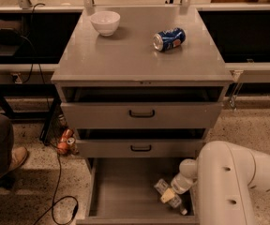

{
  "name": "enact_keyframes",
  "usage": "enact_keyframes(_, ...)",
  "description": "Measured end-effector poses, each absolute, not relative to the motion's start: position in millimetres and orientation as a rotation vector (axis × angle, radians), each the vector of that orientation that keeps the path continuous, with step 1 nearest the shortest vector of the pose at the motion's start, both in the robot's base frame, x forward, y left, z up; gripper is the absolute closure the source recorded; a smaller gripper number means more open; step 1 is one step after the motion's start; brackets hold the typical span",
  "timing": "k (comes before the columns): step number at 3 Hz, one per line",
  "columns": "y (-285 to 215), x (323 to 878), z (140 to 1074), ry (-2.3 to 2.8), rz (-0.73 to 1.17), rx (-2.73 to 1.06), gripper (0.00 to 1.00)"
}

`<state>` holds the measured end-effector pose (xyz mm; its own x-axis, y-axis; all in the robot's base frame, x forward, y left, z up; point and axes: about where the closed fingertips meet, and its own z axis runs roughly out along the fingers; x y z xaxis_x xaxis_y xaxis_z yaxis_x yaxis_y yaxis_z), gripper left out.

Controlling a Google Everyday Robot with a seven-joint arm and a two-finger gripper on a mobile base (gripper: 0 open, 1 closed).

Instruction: Place blue plastic bottle into bottom drawer

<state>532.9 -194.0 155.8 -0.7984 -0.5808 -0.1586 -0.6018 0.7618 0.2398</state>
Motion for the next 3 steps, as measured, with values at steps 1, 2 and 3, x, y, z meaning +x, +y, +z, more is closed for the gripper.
enact_keyframes(1,-202.1,529.1,161.0,2.879,0.428,-0.950,0.00)
enact_keyframes(2,-214.6,526.6,182.4,2.843,0.439,-0.921,0.00)
enact_keyframes(3,-230.3,520.9,237.7,2.721,0.473,-0.901,0.00)
